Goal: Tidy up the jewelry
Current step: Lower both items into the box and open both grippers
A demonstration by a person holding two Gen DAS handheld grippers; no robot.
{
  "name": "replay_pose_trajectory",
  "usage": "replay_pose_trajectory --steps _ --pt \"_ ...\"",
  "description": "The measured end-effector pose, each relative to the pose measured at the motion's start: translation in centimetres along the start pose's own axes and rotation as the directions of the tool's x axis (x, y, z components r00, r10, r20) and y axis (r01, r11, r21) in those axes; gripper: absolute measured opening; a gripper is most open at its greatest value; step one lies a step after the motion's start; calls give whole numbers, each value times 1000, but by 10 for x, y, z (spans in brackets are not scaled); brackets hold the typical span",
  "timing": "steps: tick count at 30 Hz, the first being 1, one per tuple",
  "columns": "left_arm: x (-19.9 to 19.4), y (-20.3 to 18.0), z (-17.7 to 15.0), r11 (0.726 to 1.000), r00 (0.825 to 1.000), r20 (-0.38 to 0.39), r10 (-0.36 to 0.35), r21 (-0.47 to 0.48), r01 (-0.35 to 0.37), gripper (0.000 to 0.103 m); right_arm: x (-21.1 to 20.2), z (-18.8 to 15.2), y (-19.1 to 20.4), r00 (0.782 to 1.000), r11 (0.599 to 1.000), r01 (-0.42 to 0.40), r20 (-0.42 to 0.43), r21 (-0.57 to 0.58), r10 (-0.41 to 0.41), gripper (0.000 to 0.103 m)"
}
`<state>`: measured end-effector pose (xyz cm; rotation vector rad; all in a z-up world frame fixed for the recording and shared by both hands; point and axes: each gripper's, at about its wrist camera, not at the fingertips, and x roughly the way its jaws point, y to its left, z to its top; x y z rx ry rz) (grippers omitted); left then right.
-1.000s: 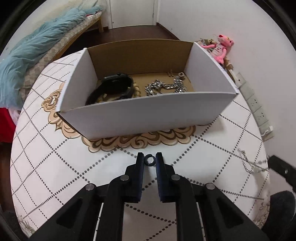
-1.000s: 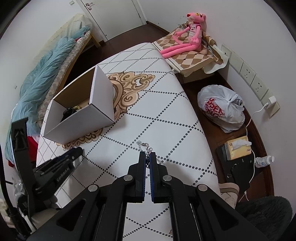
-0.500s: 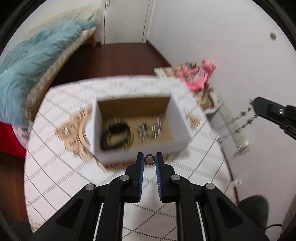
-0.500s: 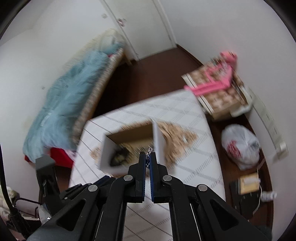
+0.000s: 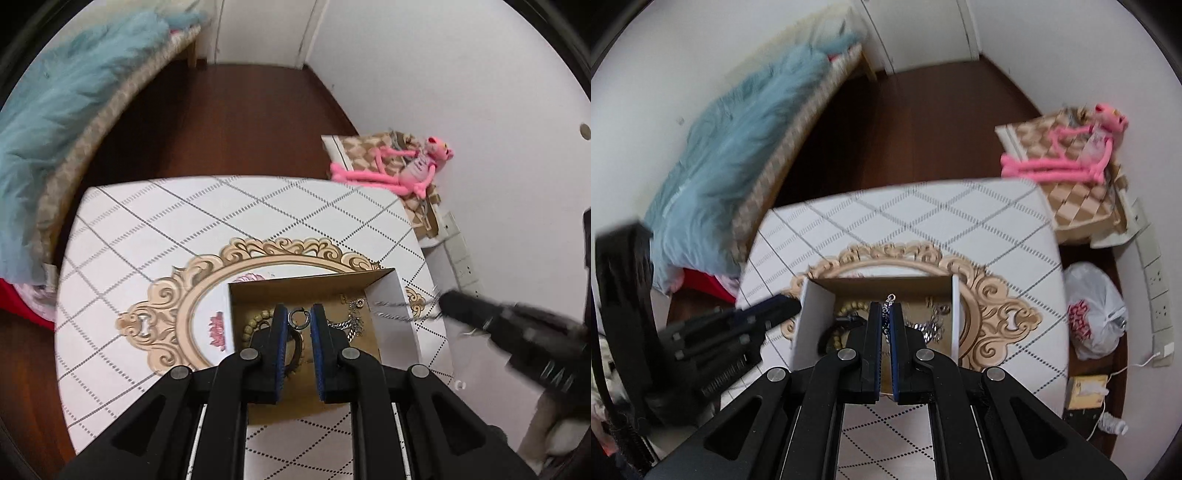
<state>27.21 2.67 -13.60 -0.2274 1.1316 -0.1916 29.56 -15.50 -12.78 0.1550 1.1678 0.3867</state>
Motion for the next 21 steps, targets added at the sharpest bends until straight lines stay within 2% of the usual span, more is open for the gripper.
replay_pose_trajectory --steps 8,12,16,17,18,19,20,21 --pt "36 -9 19 999 995 -93 -47 8 48 10 36 -9 -15 993 1000 23 -115 21 -20 4" --pt "46 -15 27 997 987 -139 -74 -19 72 11 46 -10 -22 987 999 44 -156 28 -39 4" --pt "45 -15 33 999 991 -134 -28 -20 25 15 50 -11 -27 983 998 55 -180 36 -48 5" --pt "43 -14 34 1000 992 -125 -14 -19 11 22 49 -11 -27 982 998 59 -183 39 -51 5" --pt "39 -13 34 1000 994 -113 1 -19 -3 37 47 -12 -27 982 997 62 -183 39 -54 5" --pt "36 -11 35 1000 995 -102 20 -20 -22 47 46 -11 -27 982 997 63 -180 36 -56 5" --pt "30 -9 35 999 996 -82 46 -19 -47 61 42 -11 -26 983 997 69 -171 33 -62 9" --pt "26 -7 35 998 996 -67 64 -19 -66 63 39 -12 -25 984 997 70 -167 32 -64 21"
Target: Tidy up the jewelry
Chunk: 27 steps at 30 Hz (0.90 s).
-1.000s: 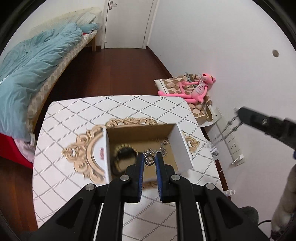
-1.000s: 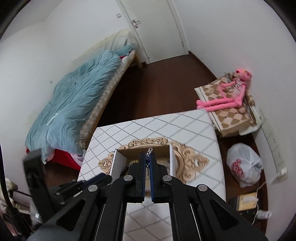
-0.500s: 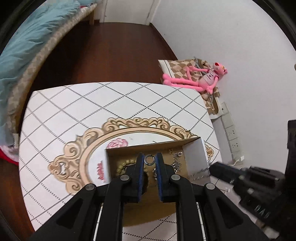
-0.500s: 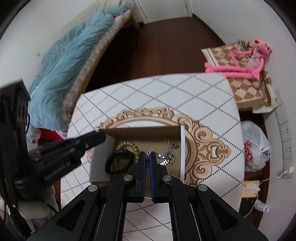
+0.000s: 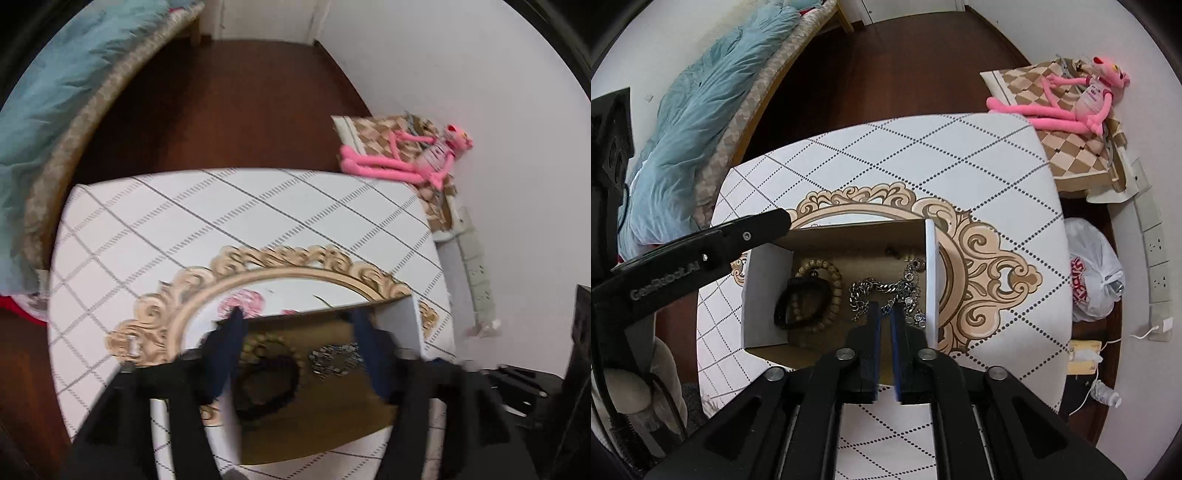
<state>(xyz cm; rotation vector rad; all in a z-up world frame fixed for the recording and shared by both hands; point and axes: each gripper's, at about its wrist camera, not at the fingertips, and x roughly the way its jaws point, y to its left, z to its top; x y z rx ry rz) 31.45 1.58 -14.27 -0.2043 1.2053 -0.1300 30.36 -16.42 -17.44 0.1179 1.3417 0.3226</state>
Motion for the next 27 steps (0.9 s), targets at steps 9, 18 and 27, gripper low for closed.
replay_pose_trajectory --steps 9,18,27 --pt "-37 20 -34 980 973 117 200 -13 -200 96 -23 -13 6 987 989 145 67 -25 -143 91" --pt "-52 24 -83 955 942 159 296 -26 -296 102 -23 -42 10 945 950 312 111 -25 -307 103" --pt "-98 11 -113 961 936 217 276 -44 -273 102 -60 -74 25 935 951 310 184 -6 -304 103"
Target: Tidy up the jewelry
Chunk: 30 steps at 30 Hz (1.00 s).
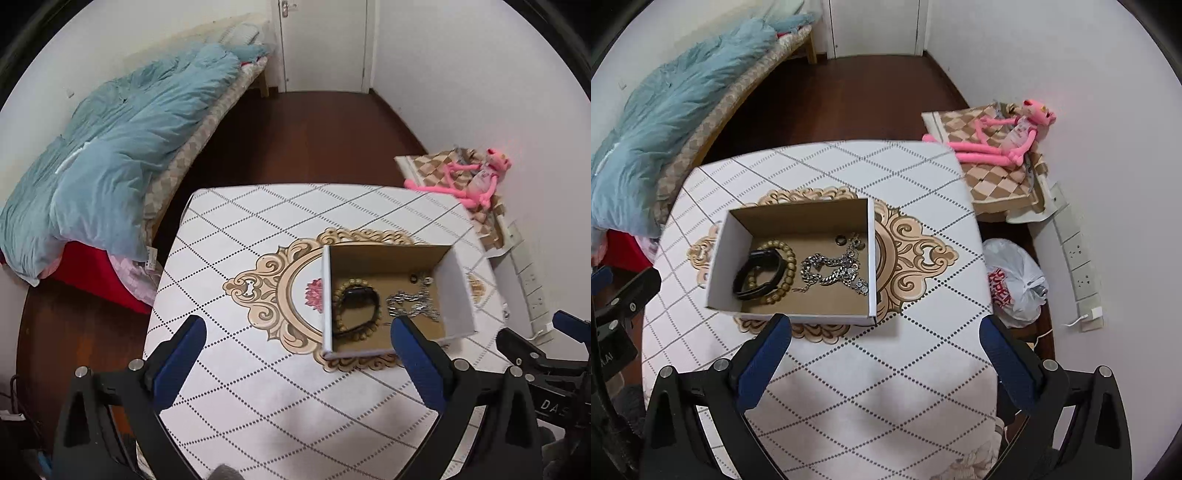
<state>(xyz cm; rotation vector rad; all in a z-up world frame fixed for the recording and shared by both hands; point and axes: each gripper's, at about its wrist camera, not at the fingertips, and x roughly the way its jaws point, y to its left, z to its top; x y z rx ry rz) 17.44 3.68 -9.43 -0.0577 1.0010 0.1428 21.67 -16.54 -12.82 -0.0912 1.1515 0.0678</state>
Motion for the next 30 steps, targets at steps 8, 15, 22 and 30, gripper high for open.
replay_pose_trajectory --steps 8,15,22,30 --pt "-73 -2 -13 1000 995 99 -21 10 20 102 -77 -21 -2 991 1000 22 131 2 -22 103" --pt "-137 1 -23 1000 983 185 10 0 -10 102 -150 -42 -9 970 1000 20 240 12 -22 103" --pt "-185 6 -29 1000 971 240 14 -26 -8 102 -215 -61 -13 945 1000 17 326 13 -21 103" --pt "-214 7 -41 999 965 261 10 -33 -1 102 -259 -76 -12 925 1000 26 378 13 -29 103"
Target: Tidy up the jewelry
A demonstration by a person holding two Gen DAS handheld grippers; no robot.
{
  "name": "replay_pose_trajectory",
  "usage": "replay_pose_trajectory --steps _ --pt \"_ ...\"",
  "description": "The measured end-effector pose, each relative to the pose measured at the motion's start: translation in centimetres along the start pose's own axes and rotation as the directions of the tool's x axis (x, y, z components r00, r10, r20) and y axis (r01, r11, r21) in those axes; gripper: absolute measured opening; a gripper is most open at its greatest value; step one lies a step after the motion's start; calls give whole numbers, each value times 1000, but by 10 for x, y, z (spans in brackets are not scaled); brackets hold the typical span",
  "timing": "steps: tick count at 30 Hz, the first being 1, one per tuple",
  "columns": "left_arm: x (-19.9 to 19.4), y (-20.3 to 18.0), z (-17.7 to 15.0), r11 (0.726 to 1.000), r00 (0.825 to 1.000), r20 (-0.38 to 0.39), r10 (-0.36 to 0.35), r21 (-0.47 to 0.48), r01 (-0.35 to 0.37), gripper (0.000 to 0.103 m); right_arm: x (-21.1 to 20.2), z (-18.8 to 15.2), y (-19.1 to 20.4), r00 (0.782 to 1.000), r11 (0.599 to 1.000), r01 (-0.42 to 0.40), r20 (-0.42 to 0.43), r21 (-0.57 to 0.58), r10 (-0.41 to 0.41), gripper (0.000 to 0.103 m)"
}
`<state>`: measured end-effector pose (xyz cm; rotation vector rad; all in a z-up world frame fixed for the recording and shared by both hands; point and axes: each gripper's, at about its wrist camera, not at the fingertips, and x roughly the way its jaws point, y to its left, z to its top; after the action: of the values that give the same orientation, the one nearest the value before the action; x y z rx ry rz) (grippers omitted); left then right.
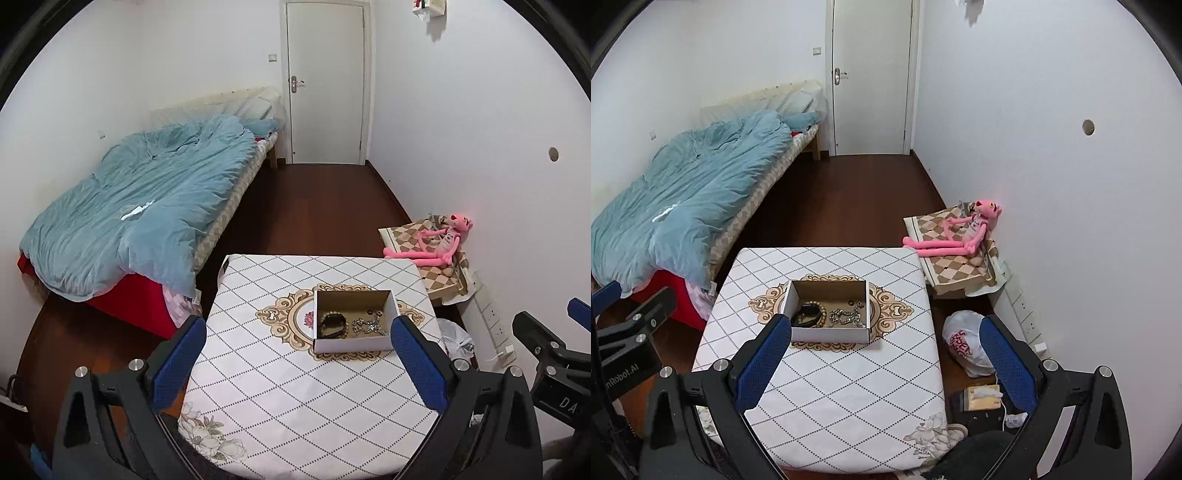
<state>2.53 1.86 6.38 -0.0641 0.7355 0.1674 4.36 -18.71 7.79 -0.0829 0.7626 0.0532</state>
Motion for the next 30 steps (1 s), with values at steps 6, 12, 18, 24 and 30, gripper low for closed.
replay_pose_trajectory --steps 6,12,18,24,30 --pt "-15 -5 -7 1000 1000 -4 -7 9 7 102 -14 -6 2 1000 1000 1 1 -6 -1 103" --pt "-11 -9 -9 1000 999 -28 -18 12 18 102 -18 -10 1 1000 1000 0 -11 -9 0 103" --pt "9 -10 -7 1000 997 -71 -26 7 26 102 -4 -6 -1 999 1000 12 -30 -2 -12 103" --pt "33 -8 0 1000 992 -127 -24 -8 23 102 24 2 1 998 999 32 -53 4 -32 103" --pt "59 -7 10 1000 989 -149 19 2 -19 102 58 14 5 995 999 44 -92 -1 -44 103"
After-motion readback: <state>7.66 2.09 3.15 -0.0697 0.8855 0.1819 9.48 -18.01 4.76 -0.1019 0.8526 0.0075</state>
